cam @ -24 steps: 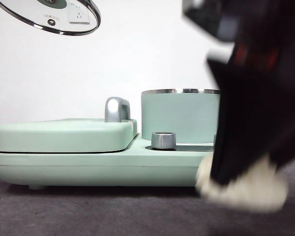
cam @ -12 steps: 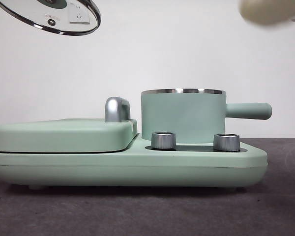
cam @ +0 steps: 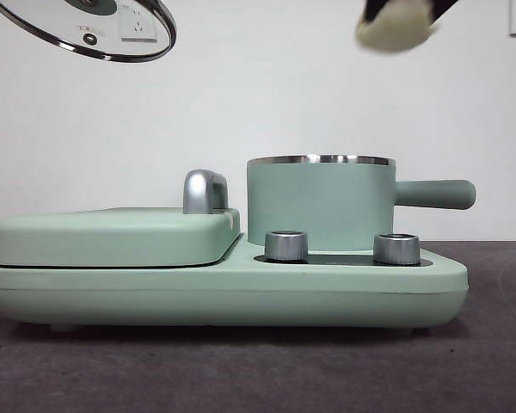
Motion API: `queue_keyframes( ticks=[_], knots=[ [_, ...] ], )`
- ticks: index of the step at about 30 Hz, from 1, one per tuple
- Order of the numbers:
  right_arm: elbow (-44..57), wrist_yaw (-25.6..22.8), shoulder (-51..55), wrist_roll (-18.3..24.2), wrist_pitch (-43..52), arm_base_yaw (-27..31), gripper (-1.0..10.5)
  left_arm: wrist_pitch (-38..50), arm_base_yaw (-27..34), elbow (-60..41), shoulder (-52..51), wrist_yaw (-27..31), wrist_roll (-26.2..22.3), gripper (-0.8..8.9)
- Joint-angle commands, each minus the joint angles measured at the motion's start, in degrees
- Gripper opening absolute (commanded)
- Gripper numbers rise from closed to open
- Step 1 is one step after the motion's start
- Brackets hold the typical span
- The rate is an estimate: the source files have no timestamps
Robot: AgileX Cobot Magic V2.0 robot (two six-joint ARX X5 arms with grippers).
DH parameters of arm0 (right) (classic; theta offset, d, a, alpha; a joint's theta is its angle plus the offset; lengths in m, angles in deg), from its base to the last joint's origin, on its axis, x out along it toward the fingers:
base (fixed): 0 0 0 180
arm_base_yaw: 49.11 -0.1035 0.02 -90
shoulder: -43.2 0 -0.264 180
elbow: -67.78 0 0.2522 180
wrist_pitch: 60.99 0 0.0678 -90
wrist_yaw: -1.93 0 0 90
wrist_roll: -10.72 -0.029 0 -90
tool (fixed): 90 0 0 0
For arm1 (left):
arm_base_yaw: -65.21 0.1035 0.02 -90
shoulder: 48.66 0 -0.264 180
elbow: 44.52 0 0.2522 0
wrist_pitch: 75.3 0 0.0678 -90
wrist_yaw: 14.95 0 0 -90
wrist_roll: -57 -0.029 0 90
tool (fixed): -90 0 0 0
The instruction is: Put the buns in a small steamer
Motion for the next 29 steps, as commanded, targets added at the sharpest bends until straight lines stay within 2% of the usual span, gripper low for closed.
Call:
queue_keyframes(
  ticks=[1, 9, 15, 23, 29],
  knots=[
    [-3.43, 0.26, -5.77, 3.63, 2.16, 1.49, 2.2, 1.36, -0.17, 0.94, -0.09, 0.11, 0.0, 0.11],
    [-10.38, 0.44, -19.87, 7.04, 5.18, 5.35, 2.2, 1.36, -0.17, 0.94, -0.07, 0.11, 0.0, 0.11],
    [-10.97, 1.53, -25.79, 7.26, 7.78, 6.62, 2.2, 1.36, -0.17, 0.94, -0.07, 0.11, 0.0, 0.11],
    [-10.95, 1.4, -30.32, 7.54, 9.2, 6.91, 3.3, 1.38, -0.17, 0.94, -0.07, 0.11, 0.0, 0.11],
    [-10.97, 1.22, -28.76, 7.67, 11.41, 6.8, 3.9, 1.36, -0.17, 0.94, -0.07, 0.11, 0.0, 0.11]
  ],
)
